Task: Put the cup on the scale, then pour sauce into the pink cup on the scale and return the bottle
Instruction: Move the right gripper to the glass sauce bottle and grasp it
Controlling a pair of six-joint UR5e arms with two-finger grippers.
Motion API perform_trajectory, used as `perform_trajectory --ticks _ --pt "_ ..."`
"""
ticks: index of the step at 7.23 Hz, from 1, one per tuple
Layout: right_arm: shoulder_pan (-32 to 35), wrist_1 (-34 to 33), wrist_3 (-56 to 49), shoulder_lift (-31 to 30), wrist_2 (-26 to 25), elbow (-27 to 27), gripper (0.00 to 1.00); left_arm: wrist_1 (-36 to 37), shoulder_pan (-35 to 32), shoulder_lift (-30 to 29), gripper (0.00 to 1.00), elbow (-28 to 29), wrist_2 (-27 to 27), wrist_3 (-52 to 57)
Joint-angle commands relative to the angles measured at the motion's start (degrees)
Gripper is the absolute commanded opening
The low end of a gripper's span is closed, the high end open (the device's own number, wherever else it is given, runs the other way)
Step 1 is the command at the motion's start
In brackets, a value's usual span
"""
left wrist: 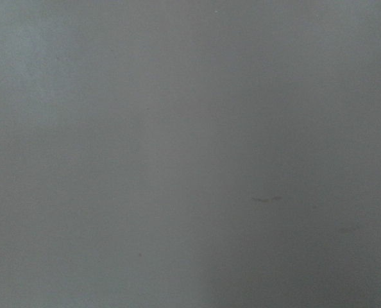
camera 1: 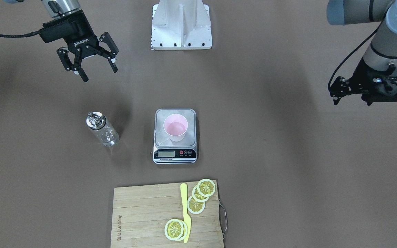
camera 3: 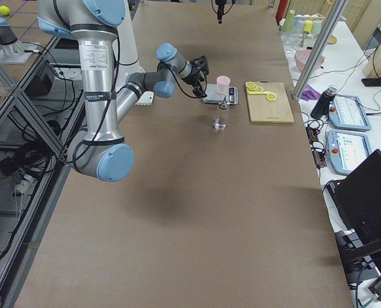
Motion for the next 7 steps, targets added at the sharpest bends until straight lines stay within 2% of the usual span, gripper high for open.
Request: perform_trajectory --ticks 1,2,3,4,5,6,7 --pt "0.0 13.6 -2.6 -5.2 -0.9 -6.2 1.0 -4.1 -3.2 2.3 0.99 2.9 4.1 7.9" --pt "0.0 13.8 -7.9 -7.6 -0.9 -6.4 1.0 -4.1 -4.0 2.1 0.99 3.5 4.2 8.1" --pt "-0.1 13.8 -8.3 -7.5 -2.4 -7.2 1.0 -4.0 -4.8 1.4 0.99 3.4 4.3 8.7" --pt "-0.4 13.8 -9.9 -7.1 -8.1 -9.2 1.0 -3.7 -6.7 1.0 0.99 4.1 4.1 19.3" --pt "-0.6 13.9 -12.7 -6.6 -8.6 -10.5 1.0 -4.1 -10.1 1.6 0.99 5.7 4.0 28.3" --pt "-0.7 14.5 -12.5 -4.7 -9.0 -12.6 1.0 -4.3 -11.5 1.9 0.99 6.2 3.9 29.4" --pt "-0.8 20.1 -12.8 -4.2 -10.4 -15.8 1.0 -4.3 -11.9 1.9 0.99 6.5 3.9 29.4"
